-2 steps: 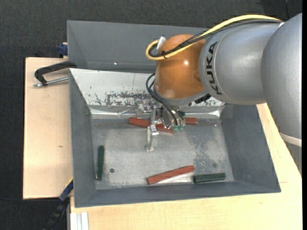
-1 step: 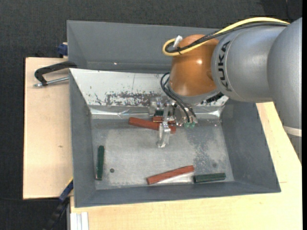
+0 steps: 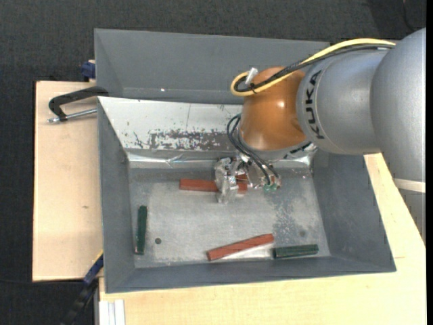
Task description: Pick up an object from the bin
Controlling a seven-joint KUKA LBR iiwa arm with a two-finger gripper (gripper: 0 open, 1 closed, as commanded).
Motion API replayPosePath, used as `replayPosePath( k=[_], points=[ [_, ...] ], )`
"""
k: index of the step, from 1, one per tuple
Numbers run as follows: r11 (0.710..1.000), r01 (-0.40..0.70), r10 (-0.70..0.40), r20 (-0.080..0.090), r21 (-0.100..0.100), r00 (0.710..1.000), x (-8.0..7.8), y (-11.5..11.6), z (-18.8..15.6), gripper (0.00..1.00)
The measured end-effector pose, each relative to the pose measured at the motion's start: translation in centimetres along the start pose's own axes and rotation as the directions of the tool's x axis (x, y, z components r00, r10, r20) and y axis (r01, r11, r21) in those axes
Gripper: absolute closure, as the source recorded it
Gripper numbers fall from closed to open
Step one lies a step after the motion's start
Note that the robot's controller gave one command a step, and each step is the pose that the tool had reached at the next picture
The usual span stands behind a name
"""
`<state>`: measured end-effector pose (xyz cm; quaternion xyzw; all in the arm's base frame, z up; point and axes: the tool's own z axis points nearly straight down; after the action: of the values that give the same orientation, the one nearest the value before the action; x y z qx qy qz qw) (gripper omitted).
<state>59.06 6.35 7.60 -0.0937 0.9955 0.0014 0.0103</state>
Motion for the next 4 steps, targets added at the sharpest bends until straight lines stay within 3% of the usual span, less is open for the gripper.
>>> replayPosePath(
  k=[1, 2, 3, 4],
  points=[
    [1.000, 0.001, -0.001, -0.015, 0.000, 1.000, 0.4, 0.0, 0.4, 0.00],
    [1.000, 0.001, -0.001, -0.014, 0.000, 1.000, 0.4, 0.0, 0.4, 0.00],
    [0.999, -0.045, 0.045, -0.014, -0.001, 0.999, -0.2, -3.1, -0.2, 0.00],
    [0.990, -0.140, 0.140, -0.012, 0.000, 0.990, -1.0, 0.9, -0.4, 1.00]
  ],
)
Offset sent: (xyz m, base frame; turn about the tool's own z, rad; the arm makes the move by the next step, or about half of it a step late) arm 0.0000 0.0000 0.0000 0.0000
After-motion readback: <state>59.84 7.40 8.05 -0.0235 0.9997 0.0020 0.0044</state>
